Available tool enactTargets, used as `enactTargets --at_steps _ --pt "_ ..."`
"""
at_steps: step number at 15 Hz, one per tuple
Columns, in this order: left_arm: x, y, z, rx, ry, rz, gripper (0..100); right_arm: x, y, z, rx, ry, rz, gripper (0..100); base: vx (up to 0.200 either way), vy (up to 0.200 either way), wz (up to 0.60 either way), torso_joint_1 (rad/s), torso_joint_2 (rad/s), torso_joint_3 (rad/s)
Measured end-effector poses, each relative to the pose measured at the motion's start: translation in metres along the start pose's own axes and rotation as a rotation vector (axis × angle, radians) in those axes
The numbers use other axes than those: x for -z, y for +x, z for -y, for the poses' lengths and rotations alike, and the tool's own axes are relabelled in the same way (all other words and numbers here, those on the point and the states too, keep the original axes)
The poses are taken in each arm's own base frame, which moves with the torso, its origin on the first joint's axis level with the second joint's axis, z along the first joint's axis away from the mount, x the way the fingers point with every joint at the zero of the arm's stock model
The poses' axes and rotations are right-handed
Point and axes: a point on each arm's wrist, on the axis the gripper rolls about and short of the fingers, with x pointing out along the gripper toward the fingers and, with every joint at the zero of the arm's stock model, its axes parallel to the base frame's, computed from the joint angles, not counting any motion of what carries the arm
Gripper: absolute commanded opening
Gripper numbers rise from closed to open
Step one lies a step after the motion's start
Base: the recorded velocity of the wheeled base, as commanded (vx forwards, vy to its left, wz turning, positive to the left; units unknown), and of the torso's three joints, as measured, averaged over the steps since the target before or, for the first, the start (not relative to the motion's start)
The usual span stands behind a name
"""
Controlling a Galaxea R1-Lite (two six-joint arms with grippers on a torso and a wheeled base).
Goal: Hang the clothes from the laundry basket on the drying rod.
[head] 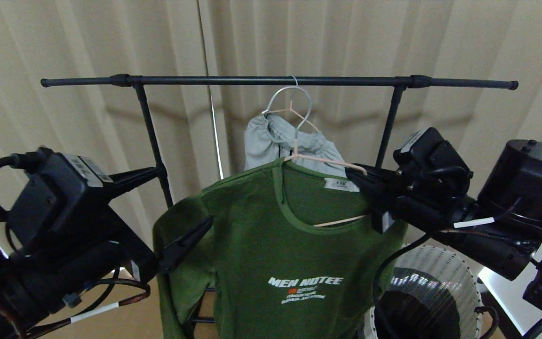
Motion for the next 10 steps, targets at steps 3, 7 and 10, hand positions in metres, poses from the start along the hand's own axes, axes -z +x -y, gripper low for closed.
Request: enactTargets --at_steps 3,7,10 --pt "-0.009 -0.016 -0.005 -0.025 -0.068 0.054 100 0.004 -0.013 0.018 0.070 0.002 -0.013 0 0.000 0.000 0.00 0.000 0.00 0.000" --pt "0.015 -0.024 -0.005 -0.053 -0.072 -0.047 100 -0.005 -0.027 0.024 0.092 0.021 0.022 0 0.000 0.000 0.00 0.000 0.00 0.000" --pt "0.034 -0.017 -0.005 -0.057 -0.074 -0.141 100 -0.011 -0.032 0.026 0.098 0.020 0.049 0 0.000 0.000 0.00 0.000 0.00 0.000"
